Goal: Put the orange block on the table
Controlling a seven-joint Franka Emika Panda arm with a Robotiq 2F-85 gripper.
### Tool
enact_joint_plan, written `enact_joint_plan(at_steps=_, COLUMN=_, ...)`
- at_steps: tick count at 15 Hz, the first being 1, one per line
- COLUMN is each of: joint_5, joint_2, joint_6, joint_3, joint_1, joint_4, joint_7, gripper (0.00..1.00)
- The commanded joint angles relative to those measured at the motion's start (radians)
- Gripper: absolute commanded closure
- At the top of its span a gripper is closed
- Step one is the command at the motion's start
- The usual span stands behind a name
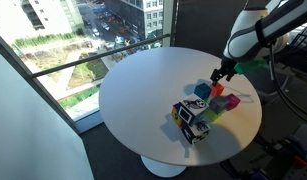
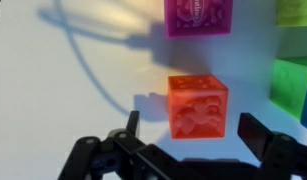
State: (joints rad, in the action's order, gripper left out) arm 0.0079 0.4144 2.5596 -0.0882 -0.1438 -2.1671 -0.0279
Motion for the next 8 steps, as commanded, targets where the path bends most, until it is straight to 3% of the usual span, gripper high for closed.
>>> enact_joint_plan(at_steps=1, joint_5=0.013, joint_2=-0.060, joint_6=-0.097, joint_3=0.005, joint_1=-0.009, joint_4=0.003, joint_7=-0.034, gripper=0.00)
enact_joint_plan(at_steps=8, joint_5=-0.033, joint_2=-0.162, joint_6=-0.282, joint_3=-0.014, joint_1=0.013, joint_4=-0.005, joint_7=-0.005, gripper=0.00)
